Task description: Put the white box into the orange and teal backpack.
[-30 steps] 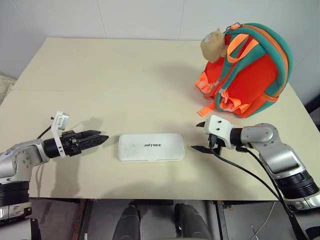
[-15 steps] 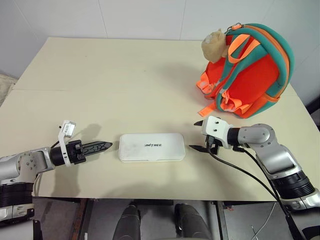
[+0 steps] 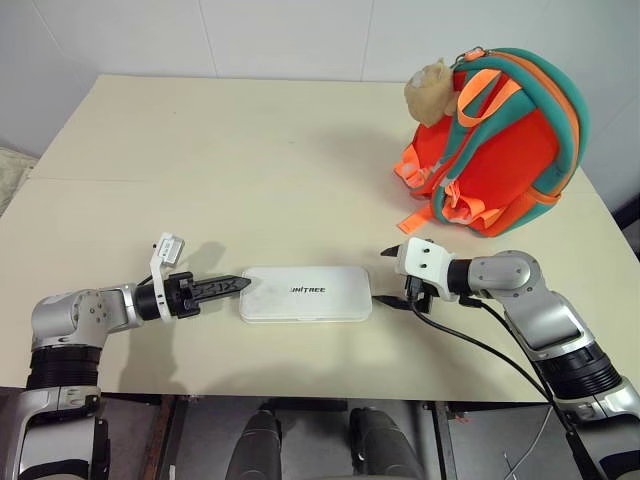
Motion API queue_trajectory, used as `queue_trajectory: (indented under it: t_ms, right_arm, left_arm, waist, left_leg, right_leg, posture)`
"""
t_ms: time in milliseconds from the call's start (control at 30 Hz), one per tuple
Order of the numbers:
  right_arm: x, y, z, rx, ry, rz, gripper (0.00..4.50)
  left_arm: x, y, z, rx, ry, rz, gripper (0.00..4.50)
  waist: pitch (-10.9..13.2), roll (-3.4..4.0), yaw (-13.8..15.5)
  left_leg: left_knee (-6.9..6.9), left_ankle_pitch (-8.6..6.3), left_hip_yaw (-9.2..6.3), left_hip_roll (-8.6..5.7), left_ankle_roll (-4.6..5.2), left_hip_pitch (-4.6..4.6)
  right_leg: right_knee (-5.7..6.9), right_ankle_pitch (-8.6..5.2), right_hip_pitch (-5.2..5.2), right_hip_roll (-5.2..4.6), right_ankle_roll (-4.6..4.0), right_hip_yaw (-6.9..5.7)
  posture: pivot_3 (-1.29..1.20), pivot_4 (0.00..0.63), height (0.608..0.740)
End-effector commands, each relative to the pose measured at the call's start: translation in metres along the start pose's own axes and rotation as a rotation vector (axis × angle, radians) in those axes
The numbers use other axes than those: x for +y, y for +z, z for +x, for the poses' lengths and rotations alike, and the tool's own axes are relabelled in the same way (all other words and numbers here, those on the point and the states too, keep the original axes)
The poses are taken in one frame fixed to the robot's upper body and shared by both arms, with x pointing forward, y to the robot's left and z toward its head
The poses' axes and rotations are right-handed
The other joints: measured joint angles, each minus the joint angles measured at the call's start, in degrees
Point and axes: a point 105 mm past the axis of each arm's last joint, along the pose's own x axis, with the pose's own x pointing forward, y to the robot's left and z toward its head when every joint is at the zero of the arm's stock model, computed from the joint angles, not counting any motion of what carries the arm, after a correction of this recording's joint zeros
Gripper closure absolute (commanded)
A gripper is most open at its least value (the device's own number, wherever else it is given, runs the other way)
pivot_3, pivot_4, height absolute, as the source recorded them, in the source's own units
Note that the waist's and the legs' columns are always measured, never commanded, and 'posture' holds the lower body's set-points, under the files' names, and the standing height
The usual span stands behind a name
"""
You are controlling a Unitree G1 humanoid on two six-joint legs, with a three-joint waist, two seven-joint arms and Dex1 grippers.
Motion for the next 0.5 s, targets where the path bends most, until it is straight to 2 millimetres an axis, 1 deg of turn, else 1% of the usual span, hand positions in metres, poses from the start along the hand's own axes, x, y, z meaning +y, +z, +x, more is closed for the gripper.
queue_trajectory:
  t_ms: [33,167,333,500]
  right_arm:
    - [-0.001,0.009,-0.003,-0.031,-0.004,-0.038,0.00]
    - [-0.002,0.010,-0.003,-0.033,-0.009,-0.039,0.00]
    - [0.000,0.009,-0.003,-0.031,-0.009,-0.040,0.00]
    - [0.001,0.008,-0.003,-0.033,-0.010,-0.039,0.00]
  left_arm:
    - [-0.002,-0.008,0.007,0.040,-0.027,-0.039,0.02]
    - [-0.008,-0.011,0.007,0.070,-0.032,-0.027,0.02]
    - [-0.004,-0.015,-0.004,0.079,0.017,-0.033,0.02]
    - [-0.010,-0.018,-0.010,0.095,0.024,-0.057,0.02]
  waist:
    - [0.0,0.00,0.0]
    - [0.0,0.00,0.0]
    - [0.0,0.00,-0.1]
    - [0.0,0.00,-0.5]
  left_leg:
    - [0.00,0.00,0.00,0.00,0.00,0.00]
    - [-0.01,0.00,0.00,0.00,0.00,-0.01]
    - [-0.03,0.00,0.00,0.00,0.00,0.00]
    - [-0.08,0.00,0.00,0.01,0.00,0.05]
  right_leg:
    - [0.00,0.00,0.00,0.00,0.00,0.00]
    - [-0.02,0.00,0.00,0.00,0.00,0.00]
    - [-0.03,0.00,0.00,0.00,0.00,0.00]
    - [-0.03,-0.02,0.00,0.00,-0.03,0.02]
  posture:
    - [0.00,0.150,0.740]
    - [0.00,0.150,0.740]
    - [0.00,0.150,0.740]
    - [0.00,0.150,0.740]
